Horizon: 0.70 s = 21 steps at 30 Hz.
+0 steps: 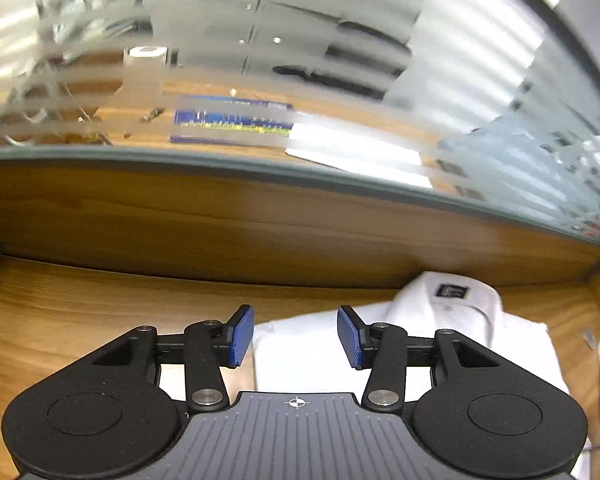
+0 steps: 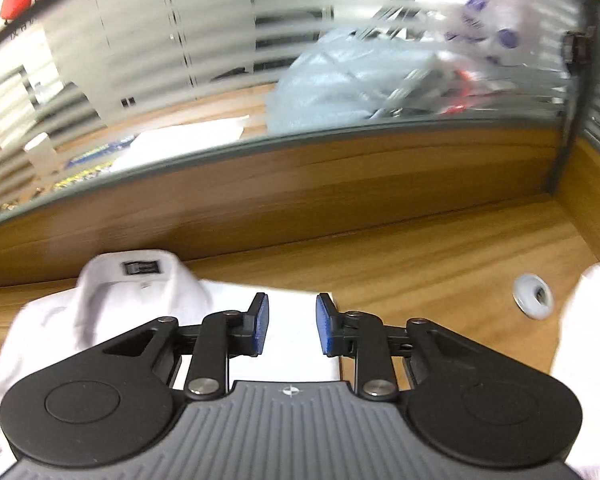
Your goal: Fold clothes
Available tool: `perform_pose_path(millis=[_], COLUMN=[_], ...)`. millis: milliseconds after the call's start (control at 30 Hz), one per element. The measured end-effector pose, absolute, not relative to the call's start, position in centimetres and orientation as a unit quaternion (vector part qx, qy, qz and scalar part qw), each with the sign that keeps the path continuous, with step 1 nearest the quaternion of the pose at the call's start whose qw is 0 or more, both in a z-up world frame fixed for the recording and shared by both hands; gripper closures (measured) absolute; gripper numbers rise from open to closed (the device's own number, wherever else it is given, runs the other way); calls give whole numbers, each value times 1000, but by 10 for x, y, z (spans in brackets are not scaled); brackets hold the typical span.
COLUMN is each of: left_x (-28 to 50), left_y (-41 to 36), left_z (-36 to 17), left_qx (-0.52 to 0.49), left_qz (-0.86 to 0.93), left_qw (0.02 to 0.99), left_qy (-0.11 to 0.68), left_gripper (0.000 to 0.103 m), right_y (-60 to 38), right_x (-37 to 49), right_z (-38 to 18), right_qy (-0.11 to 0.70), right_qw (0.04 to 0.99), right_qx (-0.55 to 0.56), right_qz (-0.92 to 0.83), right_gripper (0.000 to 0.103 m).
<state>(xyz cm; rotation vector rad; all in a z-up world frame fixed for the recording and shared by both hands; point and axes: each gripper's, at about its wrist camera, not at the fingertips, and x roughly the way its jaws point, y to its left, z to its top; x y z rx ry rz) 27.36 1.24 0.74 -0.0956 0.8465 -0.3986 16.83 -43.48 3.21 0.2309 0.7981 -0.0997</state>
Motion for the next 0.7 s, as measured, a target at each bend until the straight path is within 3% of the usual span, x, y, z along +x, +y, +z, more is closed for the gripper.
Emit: perform_pose_path(millis=[333,700], left_x=[213,208], left_y=[64,106], left_z=[34,42], left_qx=[-72,-135], left_qz=[-218,-182], left_qw=[890,882], left_qy=[394,413], left_gripper=[42,41], right_y=[-391,-327], right_x=[30,-105], right_z=[81,75], right_qy=[380,358], right_qw=[919,926], right_qx=[103,122], right_qz=[-32,-11], right_gripper=[53,52])
